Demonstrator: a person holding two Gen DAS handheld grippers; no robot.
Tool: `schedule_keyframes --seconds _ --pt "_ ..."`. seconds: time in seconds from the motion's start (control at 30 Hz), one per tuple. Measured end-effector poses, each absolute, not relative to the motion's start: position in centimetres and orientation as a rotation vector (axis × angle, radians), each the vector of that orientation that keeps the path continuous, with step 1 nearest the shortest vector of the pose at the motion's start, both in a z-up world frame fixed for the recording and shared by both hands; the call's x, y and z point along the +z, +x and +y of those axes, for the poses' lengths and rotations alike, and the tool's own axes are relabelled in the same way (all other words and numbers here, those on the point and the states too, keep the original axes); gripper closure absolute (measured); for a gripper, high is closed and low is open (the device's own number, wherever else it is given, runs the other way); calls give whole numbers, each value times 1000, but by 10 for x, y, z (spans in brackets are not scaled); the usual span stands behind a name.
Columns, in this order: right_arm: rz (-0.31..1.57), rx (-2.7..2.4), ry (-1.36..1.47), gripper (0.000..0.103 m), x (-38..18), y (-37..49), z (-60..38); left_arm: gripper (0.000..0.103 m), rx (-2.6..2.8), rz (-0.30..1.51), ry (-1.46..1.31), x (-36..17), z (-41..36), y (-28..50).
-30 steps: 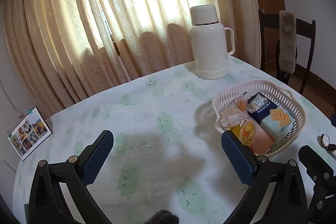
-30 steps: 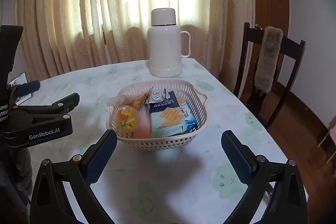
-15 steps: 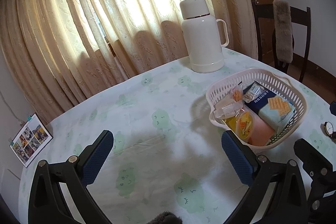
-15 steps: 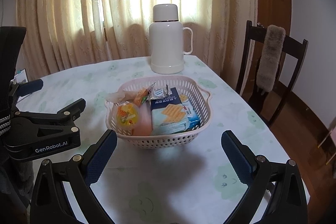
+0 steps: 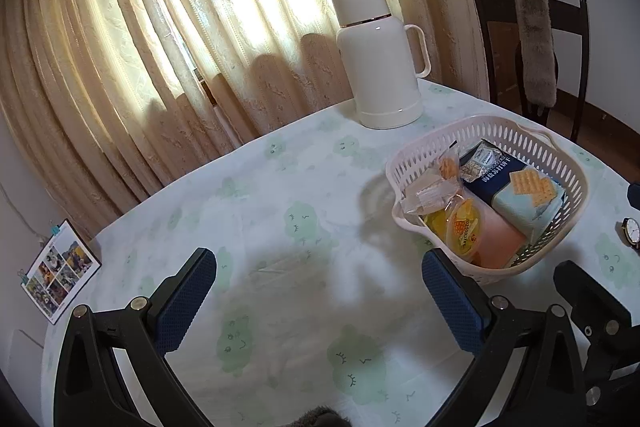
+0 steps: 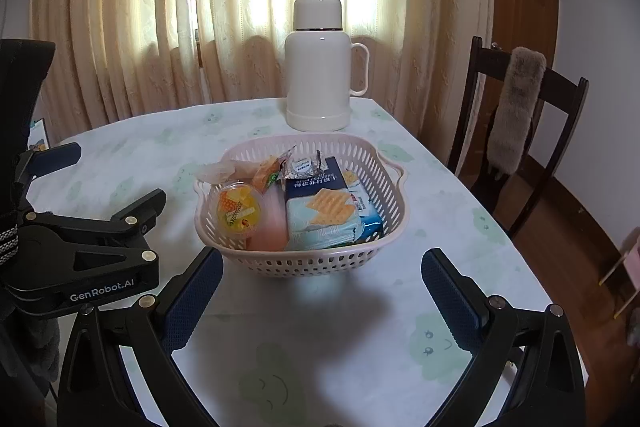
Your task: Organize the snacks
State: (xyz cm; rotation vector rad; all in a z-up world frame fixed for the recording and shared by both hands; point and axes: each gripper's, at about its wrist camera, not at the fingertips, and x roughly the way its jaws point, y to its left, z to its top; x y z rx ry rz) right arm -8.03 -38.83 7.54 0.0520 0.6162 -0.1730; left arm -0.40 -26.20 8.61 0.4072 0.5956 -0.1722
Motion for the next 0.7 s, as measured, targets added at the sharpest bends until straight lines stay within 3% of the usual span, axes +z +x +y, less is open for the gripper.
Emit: schedule_keyframes --seconds 0.7 --pt "615 -174 52 4 75 -80 -387 0 -172 593 432 83 -268 -7"
